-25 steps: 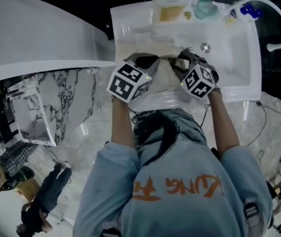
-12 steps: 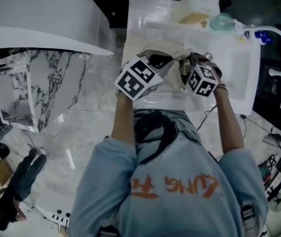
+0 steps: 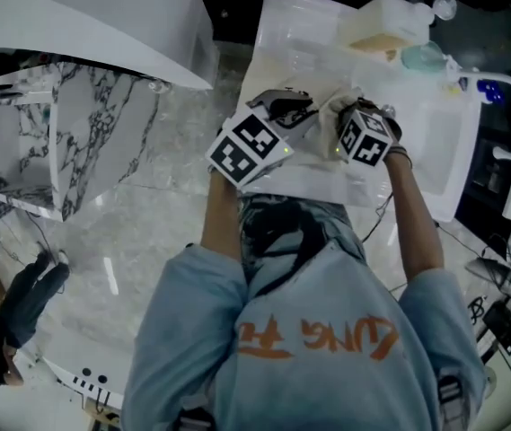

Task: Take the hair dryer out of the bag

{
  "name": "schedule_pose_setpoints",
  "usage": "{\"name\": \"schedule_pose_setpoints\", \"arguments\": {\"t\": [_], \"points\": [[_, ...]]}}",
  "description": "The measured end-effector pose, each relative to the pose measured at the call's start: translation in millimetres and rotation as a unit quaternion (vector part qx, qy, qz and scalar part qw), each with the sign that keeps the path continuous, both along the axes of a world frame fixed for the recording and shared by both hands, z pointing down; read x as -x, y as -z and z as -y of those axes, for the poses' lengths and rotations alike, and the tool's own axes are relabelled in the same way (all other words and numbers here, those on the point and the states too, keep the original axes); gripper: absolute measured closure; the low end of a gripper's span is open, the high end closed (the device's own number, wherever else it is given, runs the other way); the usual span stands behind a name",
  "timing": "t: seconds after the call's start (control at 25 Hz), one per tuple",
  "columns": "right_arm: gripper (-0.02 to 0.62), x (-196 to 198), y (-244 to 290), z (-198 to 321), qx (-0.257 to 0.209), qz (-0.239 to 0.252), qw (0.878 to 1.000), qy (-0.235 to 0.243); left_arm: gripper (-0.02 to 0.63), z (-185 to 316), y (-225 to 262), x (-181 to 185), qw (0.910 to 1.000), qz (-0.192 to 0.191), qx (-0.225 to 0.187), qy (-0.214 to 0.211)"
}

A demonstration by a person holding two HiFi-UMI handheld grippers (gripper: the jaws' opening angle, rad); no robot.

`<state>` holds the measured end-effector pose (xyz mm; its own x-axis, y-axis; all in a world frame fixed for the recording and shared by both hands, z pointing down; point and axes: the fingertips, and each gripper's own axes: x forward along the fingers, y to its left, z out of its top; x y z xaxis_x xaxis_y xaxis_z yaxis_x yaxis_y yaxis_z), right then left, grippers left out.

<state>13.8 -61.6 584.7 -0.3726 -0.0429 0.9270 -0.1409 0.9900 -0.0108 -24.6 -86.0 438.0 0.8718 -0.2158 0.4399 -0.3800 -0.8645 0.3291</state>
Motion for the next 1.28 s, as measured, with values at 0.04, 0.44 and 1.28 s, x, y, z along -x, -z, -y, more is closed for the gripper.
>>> {"name": "schedule_pose_setpoints", "arguments": {"t": [0.04, 0.44, 1.28], "points": [[0.275, 0, -1, 0, 0.002, -0.002, 1.000, -0.001, 0.548, 2, -1, 10, 0.9999, 0.006, -0.001, 0.009], [0.273, -4, -4, 0, 0.018, -0.011, 1.000, -0.004, 0.402, 16, -36, 117, 0.9805, 0.047, 0.065, 0.180], [0.357, -10, 14, -15, -0.019, -0.024, 0.999, 0.020, 0.569, -8, -81, 121, 0.9733, 0.037, 0.133, 0.183]]}}
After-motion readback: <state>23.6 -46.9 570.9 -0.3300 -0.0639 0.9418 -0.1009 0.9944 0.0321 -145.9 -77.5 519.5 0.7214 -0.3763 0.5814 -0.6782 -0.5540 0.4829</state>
